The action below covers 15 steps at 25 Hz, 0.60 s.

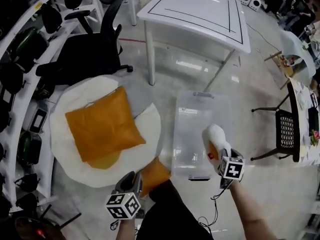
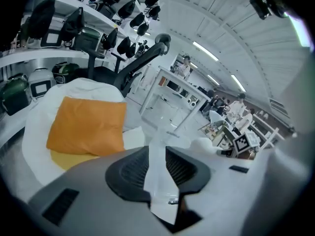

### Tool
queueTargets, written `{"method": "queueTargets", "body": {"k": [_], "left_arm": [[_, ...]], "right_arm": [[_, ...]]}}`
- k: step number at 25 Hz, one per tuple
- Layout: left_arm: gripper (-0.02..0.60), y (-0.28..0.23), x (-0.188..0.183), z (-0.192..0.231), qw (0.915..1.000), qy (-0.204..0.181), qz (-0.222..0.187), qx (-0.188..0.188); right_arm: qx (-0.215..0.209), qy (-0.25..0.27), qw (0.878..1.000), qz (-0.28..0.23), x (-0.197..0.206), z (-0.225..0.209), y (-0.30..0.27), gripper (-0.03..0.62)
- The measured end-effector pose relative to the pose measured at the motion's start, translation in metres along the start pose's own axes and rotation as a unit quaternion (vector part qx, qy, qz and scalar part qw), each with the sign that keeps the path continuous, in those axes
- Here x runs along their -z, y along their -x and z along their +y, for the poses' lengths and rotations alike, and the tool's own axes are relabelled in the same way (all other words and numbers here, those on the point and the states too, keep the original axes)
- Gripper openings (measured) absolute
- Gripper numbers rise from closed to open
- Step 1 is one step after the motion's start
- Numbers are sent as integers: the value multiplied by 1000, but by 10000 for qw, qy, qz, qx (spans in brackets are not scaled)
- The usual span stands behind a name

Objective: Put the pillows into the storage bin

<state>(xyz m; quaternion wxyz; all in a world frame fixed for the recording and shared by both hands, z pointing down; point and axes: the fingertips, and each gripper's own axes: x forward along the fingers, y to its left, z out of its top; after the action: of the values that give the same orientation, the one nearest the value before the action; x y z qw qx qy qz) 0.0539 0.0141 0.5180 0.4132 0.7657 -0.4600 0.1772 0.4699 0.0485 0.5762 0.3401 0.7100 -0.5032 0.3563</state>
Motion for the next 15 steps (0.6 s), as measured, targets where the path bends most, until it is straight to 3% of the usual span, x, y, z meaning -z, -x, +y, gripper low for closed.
{"method": "queueTargets", "body": {"k": [7, 11, 15], "left_arm": [[103, -32, 17, -4, 9995, -23, 291, 106], [103, -45, 22, 0, 9990, 14, 428, 134], [103, -52, 28, 9, 9986, 65, 506, 119]], "right_arm": [[147, -572, 9976, 364, 32, -20, -44, 119], [217, -720, 9959, 509, 33, -21, -66, 160], [540, -666, 9945, 608, 38, -29, -75, 142]]}}
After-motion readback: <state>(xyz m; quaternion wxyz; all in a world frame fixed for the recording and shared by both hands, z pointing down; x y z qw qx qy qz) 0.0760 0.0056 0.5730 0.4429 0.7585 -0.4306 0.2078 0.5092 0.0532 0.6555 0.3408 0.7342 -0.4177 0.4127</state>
